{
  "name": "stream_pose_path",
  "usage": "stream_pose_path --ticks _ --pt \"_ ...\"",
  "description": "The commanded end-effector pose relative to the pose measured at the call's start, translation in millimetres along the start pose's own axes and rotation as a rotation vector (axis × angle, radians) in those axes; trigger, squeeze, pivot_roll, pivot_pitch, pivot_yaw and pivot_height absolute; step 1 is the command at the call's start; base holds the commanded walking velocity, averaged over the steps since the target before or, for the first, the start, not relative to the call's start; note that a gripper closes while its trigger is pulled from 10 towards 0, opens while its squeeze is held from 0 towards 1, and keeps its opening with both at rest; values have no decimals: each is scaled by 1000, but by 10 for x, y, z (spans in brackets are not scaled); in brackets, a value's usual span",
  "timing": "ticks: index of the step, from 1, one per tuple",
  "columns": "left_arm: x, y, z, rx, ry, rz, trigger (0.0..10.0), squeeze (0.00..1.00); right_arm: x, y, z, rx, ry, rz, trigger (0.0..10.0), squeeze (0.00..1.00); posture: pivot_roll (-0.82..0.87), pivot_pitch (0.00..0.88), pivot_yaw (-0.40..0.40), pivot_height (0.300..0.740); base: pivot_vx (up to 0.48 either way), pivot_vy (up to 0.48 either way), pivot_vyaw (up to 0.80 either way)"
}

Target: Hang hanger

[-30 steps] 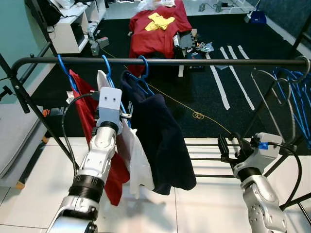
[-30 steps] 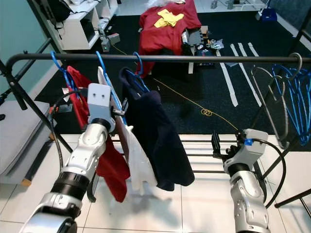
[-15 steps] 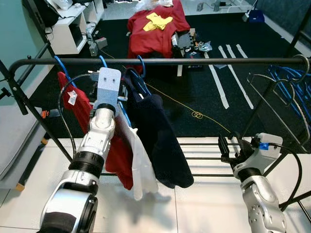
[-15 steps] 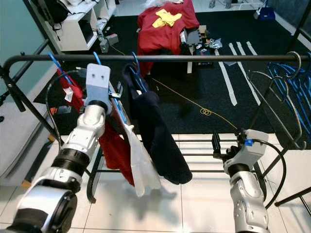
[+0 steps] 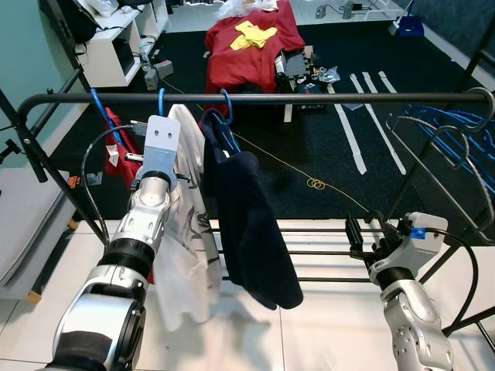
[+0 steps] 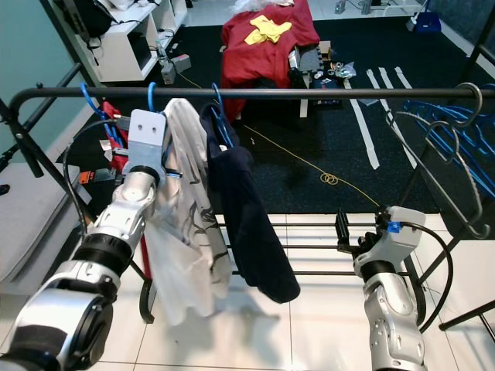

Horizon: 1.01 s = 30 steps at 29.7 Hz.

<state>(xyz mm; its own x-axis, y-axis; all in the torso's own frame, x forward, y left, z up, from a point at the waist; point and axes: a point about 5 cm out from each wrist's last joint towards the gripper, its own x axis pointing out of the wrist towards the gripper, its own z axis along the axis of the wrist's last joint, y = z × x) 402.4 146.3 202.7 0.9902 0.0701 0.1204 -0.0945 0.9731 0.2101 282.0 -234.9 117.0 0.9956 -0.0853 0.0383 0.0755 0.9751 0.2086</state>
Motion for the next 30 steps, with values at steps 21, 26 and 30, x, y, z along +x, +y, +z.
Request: stream_pose_path --ticks 21,26,30 --pt "46 -61 -98 58 74 -161 10000 0 -20 9 -32 8 -2 -14 10000 0 -120 138 117 740 0 0 0" --pt "37 -45 -162 80 104 -168 10000 0 -26 9 -32 9 -3 -15 10000 0 -121 141 117 740 0 0 0" --pt "37 -49 -165 85 102 -176 6314 0 -30 7 -32 10 -4 -16 10000 0 -120 141 118 740 0 0 0"
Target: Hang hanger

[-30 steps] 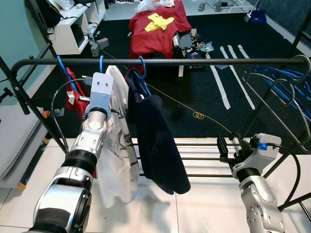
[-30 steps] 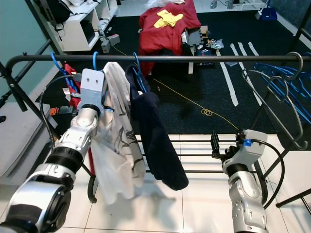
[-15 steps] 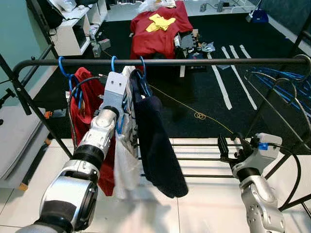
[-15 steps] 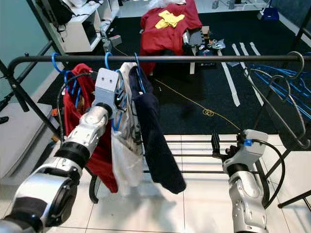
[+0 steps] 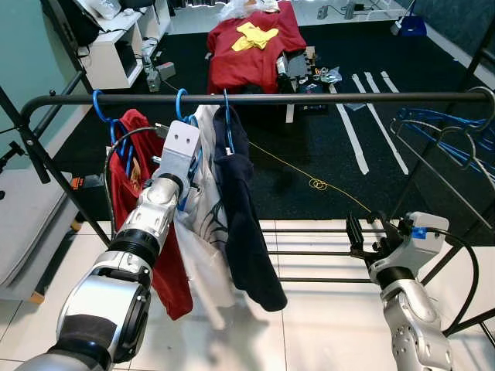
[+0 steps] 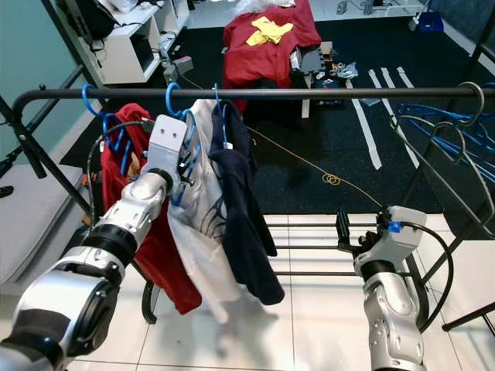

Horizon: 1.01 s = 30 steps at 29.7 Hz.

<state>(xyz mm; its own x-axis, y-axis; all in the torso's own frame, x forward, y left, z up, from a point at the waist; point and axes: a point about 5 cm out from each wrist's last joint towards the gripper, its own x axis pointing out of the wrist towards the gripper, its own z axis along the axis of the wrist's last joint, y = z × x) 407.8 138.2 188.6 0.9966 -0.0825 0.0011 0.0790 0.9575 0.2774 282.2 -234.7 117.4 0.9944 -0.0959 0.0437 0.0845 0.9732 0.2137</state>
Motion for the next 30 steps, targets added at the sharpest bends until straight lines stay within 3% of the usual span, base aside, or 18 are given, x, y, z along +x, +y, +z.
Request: stream_pose_path --ticks 1,2,3,13,15,16,19,21,23,24,25,26,30 --pt "-2 62 -44 25 26 2 6314 0 -32 4 -36 5 4 -7 10000 0 -120 141 118 740 0 0 0" --pt "-2 62 -44 25 26 2 6314 0 -32 4 -36 5 4 -7 10000 0 -120 141 118 740 0 0 0" --pt "3 72 -21 20 15 6 0 0 -32 3 -36 6 4 -8 10000 0 -120 141 117 740 0 0 0" --pt "38 257 237 -37 -106 65 0 0 -25 -1 -38 7 4 -8 10000 0 -120 137 116 740 0 0 0" --pt "39 324 313 -61 -146 77 0 0 -24 -1 -38 7 5 -8 10000 0 -121 137 115 740 0 0 0" --pt "27 434 454 -113 -227 57 0 0 -23 1 -39 8 5 -7 10000 0 -121 137 114 740 0 0 0" --pt "17 476 514 -136 -266 36 0 0 -23 1 -40 9 6 -7 10000 0 -121 137 114 740 0 0 0" --pt "-39 648 564 -145 -316 7 235 0 -25 4 -40 11 6 -6 10000 0 -116 140 113 740 0 0 0" --pt "-39 648 564 -145 -316 7 235 0 -25 4 -40 11 6 -6 10000 0 -116 140 113 740 0 0 0" --pt "-77 744 525 -130 -310 -7 2784 0 -26 5 -39 13 7 -5 10000 0 -111 143 112 740 0 0 0" --pt "-77 744 525 -130 -310 -7 2784 0 -26 5 -39 13 7 -5 10000 0 -111 143 112 740 0 0 0" --pt "-144 855 423 -136 -297 -42 10000 0 -26 4 -38 17 8 -4 10000 0 -105 145 113 740 0 0 0" --pt "-356 1115 147 -176 -269 -86 10000 0 -24 5 -37 27 11 2 10000 0 -95 150 107 740 0 0 0"
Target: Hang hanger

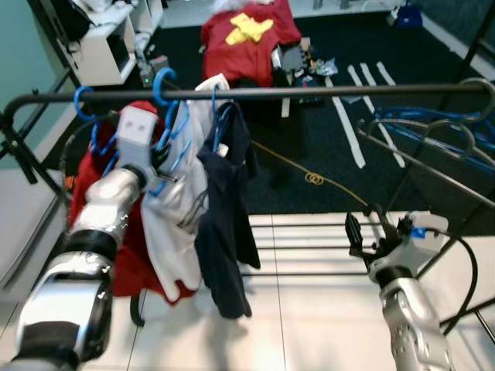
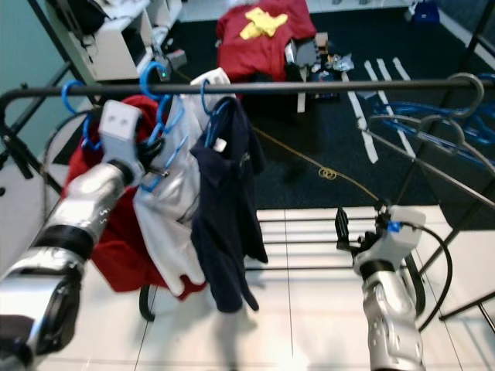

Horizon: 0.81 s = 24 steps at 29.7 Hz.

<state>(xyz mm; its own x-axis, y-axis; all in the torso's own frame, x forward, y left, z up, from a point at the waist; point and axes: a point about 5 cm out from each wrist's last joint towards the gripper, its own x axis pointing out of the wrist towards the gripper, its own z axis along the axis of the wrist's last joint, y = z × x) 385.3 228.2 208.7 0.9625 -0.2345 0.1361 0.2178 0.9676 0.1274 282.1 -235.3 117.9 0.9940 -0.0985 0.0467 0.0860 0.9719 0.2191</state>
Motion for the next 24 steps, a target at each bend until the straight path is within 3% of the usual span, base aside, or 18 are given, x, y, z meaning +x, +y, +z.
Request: stream_pose_path --ticks 1,6,9,12,19,24 --pt "-47 174 237 -5 -108 32 10000 0 -24 10 -43 21 15 3 10000 0 -95 150 107 740 0 0 0" --pt "-253 371 101 -49 -78 51 10000 0 -18 9 -46 26 19 10 10000 0 -86 151 100 740 0 0 0" --pt "-347 336 15 -78 -60 -18 10000 0 -10 5 -48 27 23 14 10000 0 -83 151 98 740 0 0 0" --pt "-468 128 -172 -114 2 -187 10000 0 -3 -1 -49 26 26 16 10000 0 -86 149 97 740 -444 0 0" --pt "-556 64 -257 -114 53 -275 10000 0 2 -6 -51 21 28 17 10000 0 -87 140 92 740 -462 0 0" --pt "-578 170 -191 -90 55 -268 10000 0 11 -10 -54 19 30 20 10000 0 -80 135 90 740 -368 0 0"
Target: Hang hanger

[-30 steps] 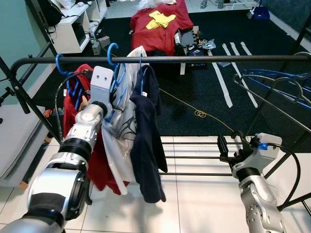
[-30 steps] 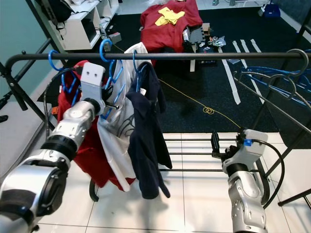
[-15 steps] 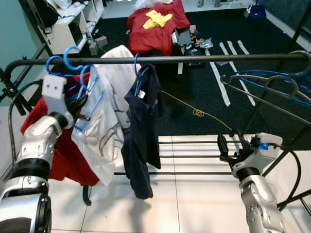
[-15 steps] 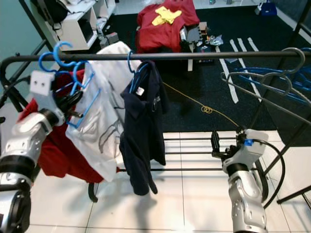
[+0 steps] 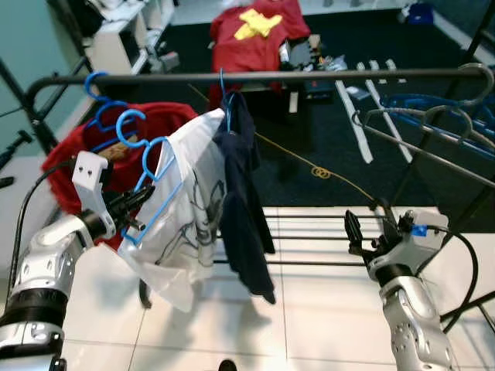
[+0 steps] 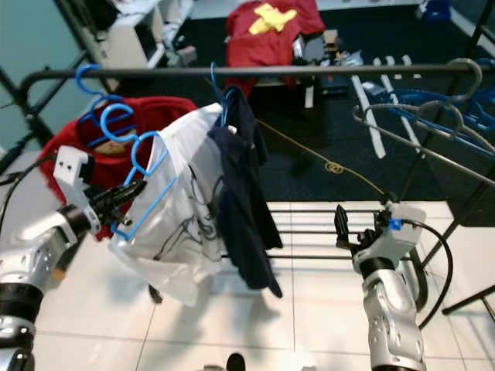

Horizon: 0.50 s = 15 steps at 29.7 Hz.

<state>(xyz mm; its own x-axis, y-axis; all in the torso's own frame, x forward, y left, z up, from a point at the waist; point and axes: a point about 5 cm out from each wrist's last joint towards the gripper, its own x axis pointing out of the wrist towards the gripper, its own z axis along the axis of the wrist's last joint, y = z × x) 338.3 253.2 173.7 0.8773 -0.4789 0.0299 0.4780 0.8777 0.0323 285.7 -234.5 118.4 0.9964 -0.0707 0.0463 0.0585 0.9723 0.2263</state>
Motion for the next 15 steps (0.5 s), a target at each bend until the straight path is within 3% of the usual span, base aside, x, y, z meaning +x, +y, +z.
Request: stream_pose_path --ticks 1,9,15 --pt "-45 54 105 32 -25 0 10000 0 -25 -23 -55 11 23 -7 10000 0 -80 135 90 740 -326 0 0" --pt "-54 71 230 77 -29 -28 10000 0 -11 -16 -59 12 24 -4 10000 0 -83 129 92 740 -340 0 0" --pt "27 -110 396 154 -28 -223 10000 0 -2 23 -16 88 0 69 10000 0 -78 123 92 740 -365 0 0"
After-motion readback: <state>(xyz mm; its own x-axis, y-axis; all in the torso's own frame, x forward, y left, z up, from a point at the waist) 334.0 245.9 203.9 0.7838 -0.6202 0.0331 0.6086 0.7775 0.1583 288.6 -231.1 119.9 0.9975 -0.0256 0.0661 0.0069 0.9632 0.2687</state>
